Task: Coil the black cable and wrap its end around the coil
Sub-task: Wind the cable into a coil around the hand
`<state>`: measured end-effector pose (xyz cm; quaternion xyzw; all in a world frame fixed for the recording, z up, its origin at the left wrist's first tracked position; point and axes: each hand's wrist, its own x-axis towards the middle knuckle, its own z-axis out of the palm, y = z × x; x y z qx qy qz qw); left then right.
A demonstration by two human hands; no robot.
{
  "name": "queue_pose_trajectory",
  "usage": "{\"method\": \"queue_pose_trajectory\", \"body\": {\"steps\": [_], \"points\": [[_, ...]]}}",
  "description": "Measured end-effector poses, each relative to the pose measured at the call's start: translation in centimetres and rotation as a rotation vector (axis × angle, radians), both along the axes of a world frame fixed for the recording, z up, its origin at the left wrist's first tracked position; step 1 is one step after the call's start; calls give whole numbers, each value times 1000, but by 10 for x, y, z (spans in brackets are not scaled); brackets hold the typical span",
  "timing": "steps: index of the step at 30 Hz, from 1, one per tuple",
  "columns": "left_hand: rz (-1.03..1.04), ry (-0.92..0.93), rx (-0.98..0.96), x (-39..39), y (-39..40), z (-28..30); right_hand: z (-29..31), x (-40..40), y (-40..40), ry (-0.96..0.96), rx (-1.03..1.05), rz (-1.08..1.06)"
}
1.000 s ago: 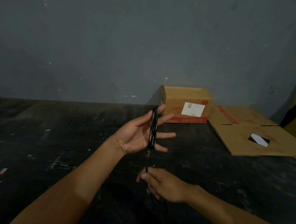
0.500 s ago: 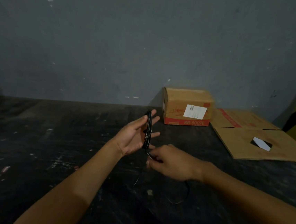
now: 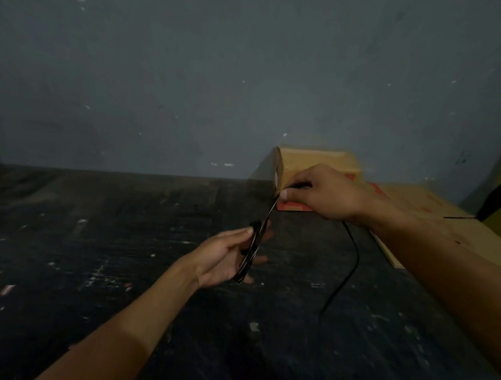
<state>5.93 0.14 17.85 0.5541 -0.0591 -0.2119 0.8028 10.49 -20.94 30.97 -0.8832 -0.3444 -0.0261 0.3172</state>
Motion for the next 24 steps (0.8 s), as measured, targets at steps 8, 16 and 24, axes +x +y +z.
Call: {"method": "queue_pose_trajectory", "body": {"steps": [8, 16, 24], "points": [[-229, -51, 67, -13, -5, 15, -22, 17, 5, 109, 207, -36], [-302, -167, -128, -11, -7, 46, -72, 21, 4, 371, 266, 11], [-275, -212, -256, -5, -12, 69, -160, -17, 39, 529, 326, 42]]}}
